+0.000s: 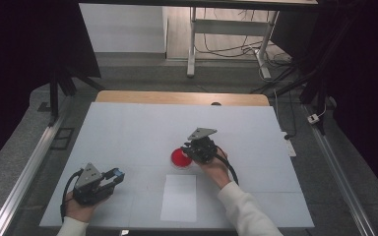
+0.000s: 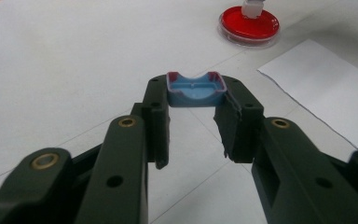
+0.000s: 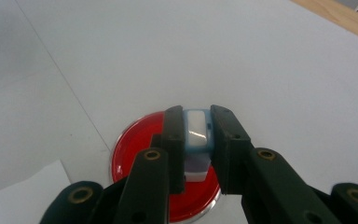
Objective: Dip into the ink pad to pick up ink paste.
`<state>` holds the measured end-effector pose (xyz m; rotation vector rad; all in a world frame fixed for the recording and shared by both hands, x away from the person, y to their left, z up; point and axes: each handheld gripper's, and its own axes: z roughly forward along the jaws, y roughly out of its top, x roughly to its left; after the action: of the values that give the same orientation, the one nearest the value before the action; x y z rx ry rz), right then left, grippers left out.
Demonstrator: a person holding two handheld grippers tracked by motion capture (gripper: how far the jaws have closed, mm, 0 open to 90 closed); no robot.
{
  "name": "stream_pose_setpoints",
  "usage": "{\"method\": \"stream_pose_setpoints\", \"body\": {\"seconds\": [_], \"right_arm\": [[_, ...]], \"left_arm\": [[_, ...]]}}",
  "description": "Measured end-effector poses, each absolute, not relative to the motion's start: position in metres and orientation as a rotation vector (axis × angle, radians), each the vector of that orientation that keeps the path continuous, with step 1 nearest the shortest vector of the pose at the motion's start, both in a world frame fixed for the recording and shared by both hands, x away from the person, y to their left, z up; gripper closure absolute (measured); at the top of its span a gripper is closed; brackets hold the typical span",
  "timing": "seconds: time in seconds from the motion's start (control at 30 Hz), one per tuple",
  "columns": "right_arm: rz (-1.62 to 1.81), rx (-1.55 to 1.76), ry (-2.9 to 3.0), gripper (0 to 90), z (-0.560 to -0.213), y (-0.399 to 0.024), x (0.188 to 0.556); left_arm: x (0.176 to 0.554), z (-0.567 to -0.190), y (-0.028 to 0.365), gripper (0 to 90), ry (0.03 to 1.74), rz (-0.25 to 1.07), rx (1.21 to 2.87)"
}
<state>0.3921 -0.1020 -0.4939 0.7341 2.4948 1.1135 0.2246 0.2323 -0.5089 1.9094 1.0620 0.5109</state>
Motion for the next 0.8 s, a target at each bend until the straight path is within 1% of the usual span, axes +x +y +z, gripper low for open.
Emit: {"method": "stream_pose_setpoints", "body": {"seconds": [0.8], "right_arm": [[1.073, 0.742, 2.494, 76.0, -0.4956, -0.0982, 0.3901]], "left_arm": [[0.2242, -0.5087, 0.2313, 65.3, 1.062, 0.515, 1.908]]}}
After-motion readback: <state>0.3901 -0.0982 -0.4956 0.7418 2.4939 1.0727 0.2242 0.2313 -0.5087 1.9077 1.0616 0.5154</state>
